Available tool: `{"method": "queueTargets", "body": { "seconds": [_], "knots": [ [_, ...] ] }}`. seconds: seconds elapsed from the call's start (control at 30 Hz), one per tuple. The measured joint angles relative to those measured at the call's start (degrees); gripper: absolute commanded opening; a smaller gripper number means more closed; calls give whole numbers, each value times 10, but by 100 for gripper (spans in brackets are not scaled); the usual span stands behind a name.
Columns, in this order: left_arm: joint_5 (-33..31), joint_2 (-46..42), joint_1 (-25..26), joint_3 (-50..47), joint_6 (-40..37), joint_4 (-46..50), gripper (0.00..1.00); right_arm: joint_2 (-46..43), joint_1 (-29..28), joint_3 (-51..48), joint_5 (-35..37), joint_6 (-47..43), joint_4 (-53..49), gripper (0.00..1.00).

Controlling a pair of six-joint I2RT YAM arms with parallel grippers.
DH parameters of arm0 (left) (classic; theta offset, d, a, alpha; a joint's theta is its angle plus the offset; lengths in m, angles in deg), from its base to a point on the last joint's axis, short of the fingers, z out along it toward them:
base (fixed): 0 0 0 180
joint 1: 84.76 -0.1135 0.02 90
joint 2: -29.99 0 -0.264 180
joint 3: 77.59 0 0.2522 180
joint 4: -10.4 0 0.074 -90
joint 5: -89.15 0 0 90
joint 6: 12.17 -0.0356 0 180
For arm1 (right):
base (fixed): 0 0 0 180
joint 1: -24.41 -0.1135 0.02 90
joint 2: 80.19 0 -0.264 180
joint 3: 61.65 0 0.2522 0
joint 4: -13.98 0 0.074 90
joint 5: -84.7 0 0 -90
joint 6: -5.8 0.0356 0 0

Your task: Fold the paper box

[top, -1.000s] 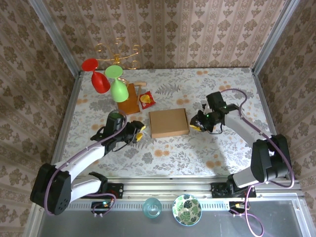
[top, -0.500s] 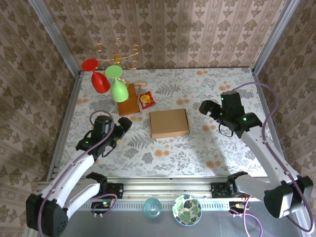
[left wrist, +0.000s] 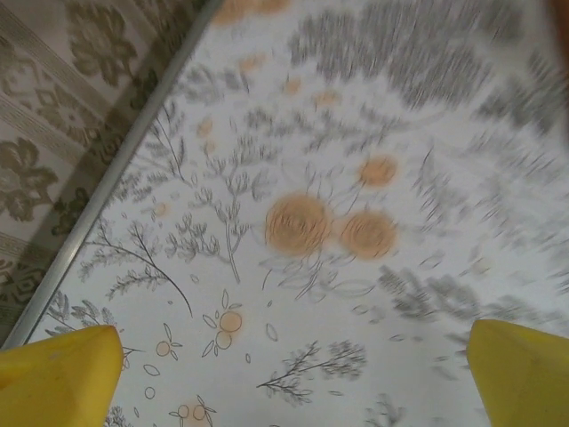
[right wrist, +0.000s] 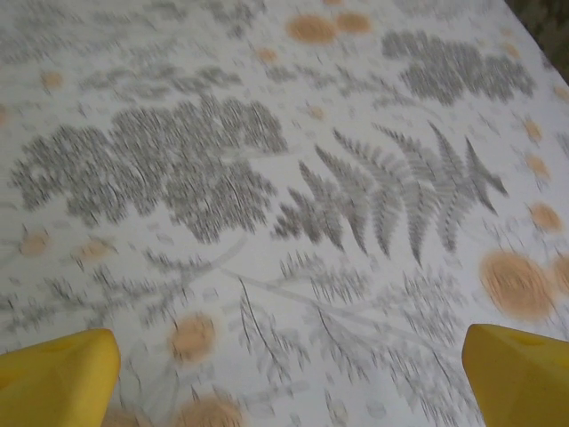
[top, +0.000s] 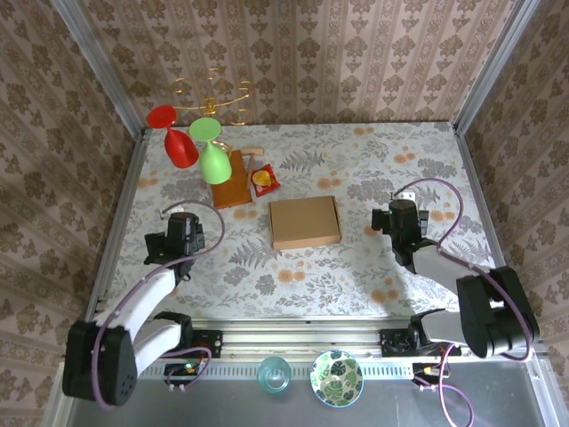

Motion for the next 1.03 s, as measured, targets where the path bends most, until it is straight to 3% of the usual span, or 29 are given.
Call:
{"method": "queueTargets", "body": {
  "seconds": [0.3, 0.5, 1.03],
  "knots": [
    [169, 200, -97, 6, -84, -283, 100, 105, 68, -19, -114, -40, 216, 100],
    [212, 287, -118, -34, -102, -516, 100, 123, 81, -35, -147, -39, 249, 100],
    [212, 298, -113, -43, -113, -585, 100, 123, 82, -33, -160, -40, 263, 100]
  ]
}}
